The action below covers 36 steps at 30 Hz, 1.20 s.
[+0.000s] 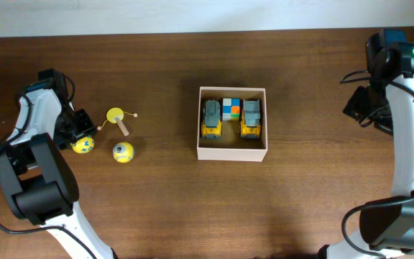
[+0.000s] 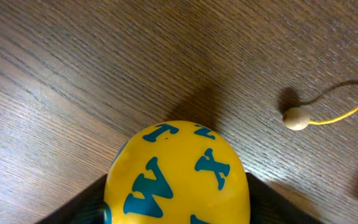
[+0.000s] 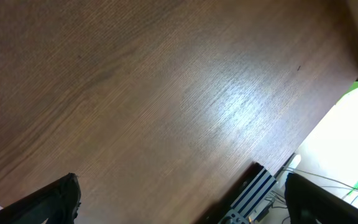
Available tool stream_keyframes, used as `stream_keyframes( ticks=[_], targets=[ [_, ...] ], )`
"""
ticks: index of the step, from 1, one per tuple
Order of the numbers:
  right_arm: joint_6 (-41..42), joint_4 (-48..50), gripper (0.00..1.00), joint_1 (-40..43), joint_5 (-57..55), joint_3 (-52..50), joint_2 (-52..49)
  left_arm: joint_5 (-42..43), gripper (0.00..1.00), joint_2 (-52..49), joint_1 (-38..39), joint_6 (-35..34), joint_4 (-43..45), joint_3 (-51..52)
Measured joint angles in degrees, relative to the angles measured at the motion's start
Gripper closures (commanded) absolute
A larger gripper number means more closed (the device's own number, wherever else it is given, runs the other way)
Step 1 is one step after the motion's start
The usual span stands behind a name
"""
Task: Pack container
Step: 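Lower the left gripper and grasp the yellow lettered ball, then lift the ball and carry it right over the pink box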
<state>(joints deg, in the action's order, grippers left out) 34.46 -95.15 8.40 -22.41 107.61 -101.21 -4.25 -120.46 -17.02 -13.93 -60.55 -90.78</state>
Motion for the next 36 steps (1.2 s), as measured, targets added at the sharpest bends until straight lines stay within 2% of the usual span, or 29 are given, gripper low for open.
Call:
stream_keyframes(
  ticks=[4,16,25,30,36],
  targets=[
    [0.0,0.0,0.01,0.0,0.0,0.0,0.0,0.3,0.52,0.0,0.0,0.0,-0.1,0.0],
    [0.0,0.0,0.01,0.0,0.0,0.0,0.0,6.9,0.51,0.0,0.0,0.0,-1.3,0.0],
    [0.0,0.0,0.01,0.0,0.0,0.0,0.0,9.9,0.52,-0.1,0.0,1.5,-9.1,-5.2],
    [0.0,0.0,0.01,0.0,0.0,0.0,0.0,14.2,0.51,-0.1,0.0,5.6,-14.2,-12.3],
    [0.0,0.0,0.01,0.0,0.0,0.0,0.0,24.4,0.52,-0.1,0.4,12.8,-19.3,-21.2]
  ],
)
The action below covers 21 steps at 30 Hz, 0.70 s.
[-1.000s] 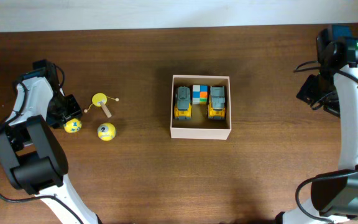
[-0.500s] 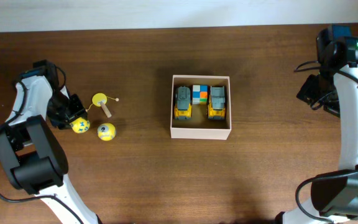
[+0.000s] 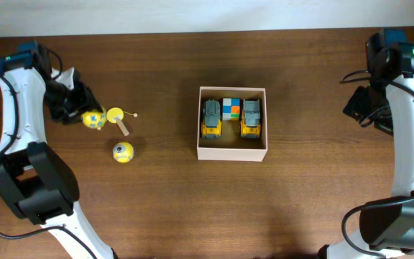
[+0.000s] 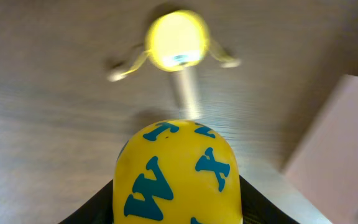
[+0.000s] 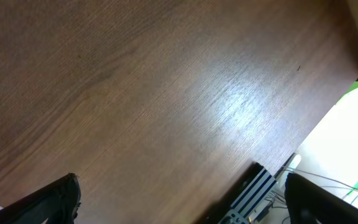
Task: Pack container
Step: 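Lift the ball and carry it right over the pink box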
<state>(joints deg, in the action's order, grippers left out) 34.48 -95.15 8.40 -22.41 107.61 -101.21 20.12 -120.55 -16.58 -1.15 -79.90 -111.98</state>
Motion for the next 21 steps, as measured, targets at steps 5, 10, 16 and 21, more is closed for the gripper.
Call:
stream_keyframes(
  ticks=[5,10,16,21],
  targets=[
    [0.0,0.0,0.01,0.0,0.0,0.0,0.0,10.5,0.52,0.0,2.2,5.2,-1.9,-6.7],
    [0.0,0.0,0.01,0.0,0.0,0.0,0.0,17.3,0.52,0.0,7.0,10.3,-5.0,-11.6],
    [0.0,0.0,0.01,0.0,0.0,0.0,0.0,15.8,0.52,0.0,19.3,18.1,-10.6,-14.7],
    [0.0,0.0,0.01,0.0,0.0,0.0,0.0,8.0,0.51,0.0,31.1,19.9,-11.2,-14.7]
  ],
)
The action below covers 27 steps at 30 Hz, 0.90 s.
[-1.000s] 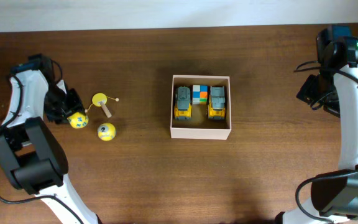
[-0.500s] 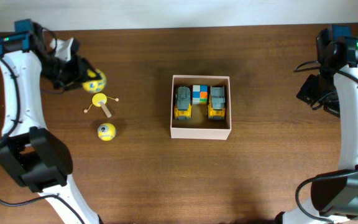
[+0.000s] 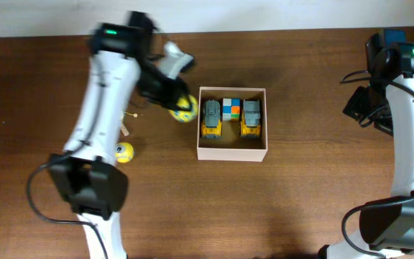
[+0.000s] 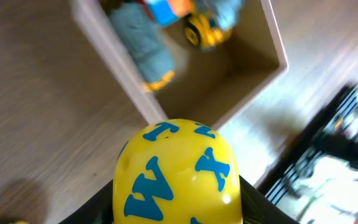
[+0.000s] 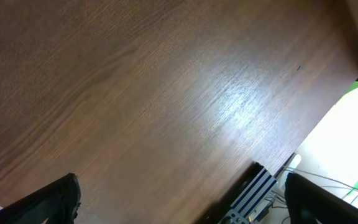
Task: Pack container
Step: 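Lift the ball and carry it right over the pink box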
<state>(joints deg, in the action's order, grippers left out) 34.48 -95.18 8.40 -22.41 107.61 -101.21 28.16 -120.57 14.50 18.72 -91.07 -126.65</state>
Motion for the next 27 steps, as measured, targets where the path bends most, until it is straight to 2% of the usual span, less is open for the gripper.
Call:
stream_keyframes(
  ticks=[4,7,12,18,27],
  targets=[
    [0.0,0.0,0.01,0.0,0.0,0.0,0.0,-8.1,0.51,0.0,10.6,0.6,0.5,0.0],
    [0.0,0.0,0.01,0.0,0.0,0.0,0.0,-13.5,0.46,0.0,17.2,0.7,1.8,0.0],
    [0.0,0.0,0.01,0.0,0.0,0.0,0.0,-20.7,0.46,-0.3,23.6,0.5,4.9,0.0],
    [0.0,0.0,0.01,0.0,0.0,0.0,0.0,-24.2,0.52,-3.7,24.6,0.0,7.6,0.0],
    [0.0,0.0,0.01,0.0,0.0,0.0,0.0,-26.3,0.51,-12.1,23.6,-0.5,10.9,0.0]
  ],
)
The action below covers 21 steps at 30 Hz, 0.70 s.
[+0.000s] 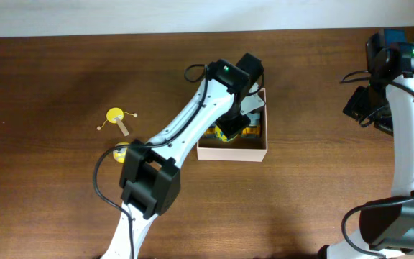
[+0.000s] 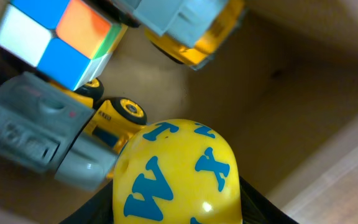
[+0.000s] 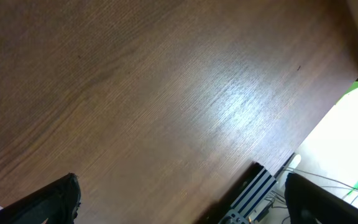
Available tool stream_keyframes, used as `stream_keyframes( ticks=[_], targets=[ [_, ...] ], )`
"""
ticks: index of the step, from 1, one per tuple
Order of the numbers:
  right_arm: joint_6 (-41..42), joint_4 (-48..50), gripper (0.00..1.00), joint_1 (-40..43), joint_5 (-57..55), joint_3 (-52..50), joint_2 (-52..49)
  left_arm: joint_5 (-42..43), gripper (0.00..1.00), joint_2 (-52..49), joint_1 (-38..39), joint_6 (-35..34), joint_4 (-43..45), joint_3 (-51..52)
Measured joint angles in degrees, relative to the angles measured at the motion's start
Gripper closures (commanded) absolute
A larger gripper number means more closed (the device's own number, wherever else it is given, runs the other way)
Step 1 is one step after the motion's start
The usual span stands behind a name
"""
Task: Pack container
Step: 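Lift the ball and carry it right over the pink box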
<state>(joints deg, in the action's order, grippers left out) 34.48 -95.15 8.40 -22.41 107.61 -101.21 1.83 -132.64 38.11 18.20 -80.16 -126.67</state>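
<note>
My left gripper (image 2: 176, 208) is shut on a yellow ball with blue letters (image 2: 176, 171), and its dark fingers (image 2: 92, 211) show on both sides of the ball. The ball hangs low inside the cream box (image 1: 232, 152), over its bare front part. Under it lie two grey-and-yellow trucks (image 2: 48, 137) and a coloured cube (image 2: 55, 37). In the overhead view the left gripper (image 1: 230, 128) covers the box's middle. My right gripper (image 3: 185, 208) is open and empty at the table's far right.
A second yellow ball (image 1: 121, 152) lies on the table at the left, partly under the left arm. A yellow drum toy on a stick (image 1: 115, 117) lies further left. The right arm (image 1: 408, 108) stands along the right edge.
The left gripper with the lettered ball was just outside the box's left wall. Now it is over the box's inside, low between the trucks. The right arm has not moved.
At first the left gripper was shut on the lettered ball on the table at the far left. Then it held the ball up beside the drum toy. Later it was at the box's left wall, and now it is inside the box.
</note>
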Motion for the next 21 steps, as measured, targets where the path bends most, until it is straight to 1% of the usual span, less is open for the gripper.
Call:
stream_keyframes(
  ticks=[5,12,15,16,21],
  targets=[
    [0.0,0.0,0.01,0.0,0.0,0.0,0.0,-1.9,0.51,-1.6,-0.5,-1.2,-1.0,0.0],
    [0.0,0.0,0.01,0.0,0.0,0.0,0.0,-5.3,0.52,-1.6,-3.9,-5.4,-6.3,0.0],
    [0.0,0.0,0.01,0.0,0.0,0.0,0.0,-5.8,0.5,-1.6,-5.6,-6.5,-7.5,0.0],
    [0.0,0.0,0.01,0.0,0.0,0.0,0.0,-5.8,0.48,-1.6,-6.1,-6.8,-7.5,0.0],
    [0.0,0.0,0.01,0.0,0.0,0.0,0.0,-6.0,0.46,-1.6,-6.7,-7.5,-7.6,0.0]
  ],
)
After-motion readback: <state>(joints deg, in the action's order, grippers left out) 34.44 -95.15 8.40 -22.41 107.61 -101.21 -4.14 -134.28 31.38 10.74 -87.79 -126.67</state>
